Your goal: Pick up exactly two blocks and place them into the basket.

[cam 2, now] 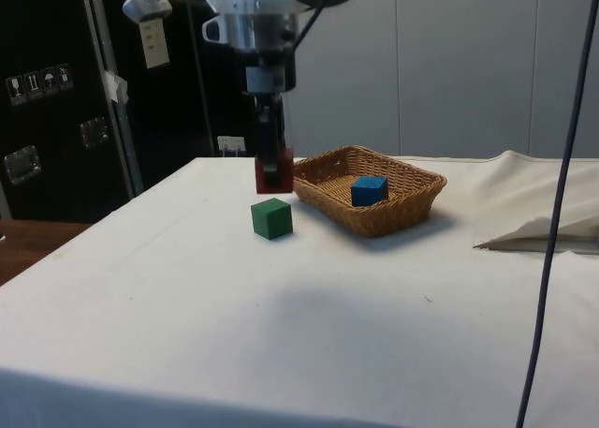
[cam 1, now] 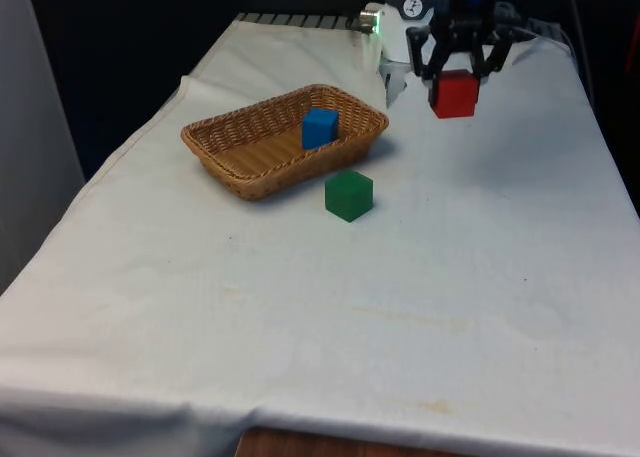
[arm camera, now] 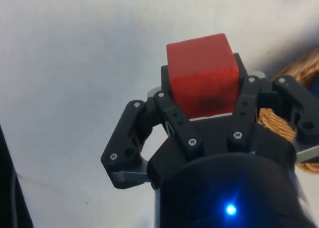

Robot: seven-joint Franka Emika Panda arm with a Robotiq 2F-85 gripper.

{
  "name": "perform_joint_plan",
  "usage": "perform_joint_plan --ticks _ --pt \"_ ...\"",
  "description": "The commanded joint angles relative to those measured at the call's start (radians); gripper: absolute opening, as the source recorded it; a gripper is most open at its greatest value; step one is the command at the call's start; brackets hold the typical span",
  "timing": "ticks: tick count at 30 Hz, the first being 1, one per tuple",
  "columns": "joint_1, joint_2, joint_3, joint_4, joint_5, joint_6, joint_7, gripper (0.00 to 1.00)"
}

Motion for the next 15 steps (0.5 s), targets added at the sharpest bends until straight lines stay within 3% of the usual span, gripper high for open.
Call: perform_joint_plan --ticks 1,9,15 --pt "-0.003 -0.016 -0.007 0.008 -0.005 -0.026 -0.009 0.01" --pt "0.000 -0.043 -0.035 0.040 0.000 -0.069 -0.040 0.01" --pt "-0.006 -0.032 -0.078 0.086 0.006 -0.095 -0.094 0.01"
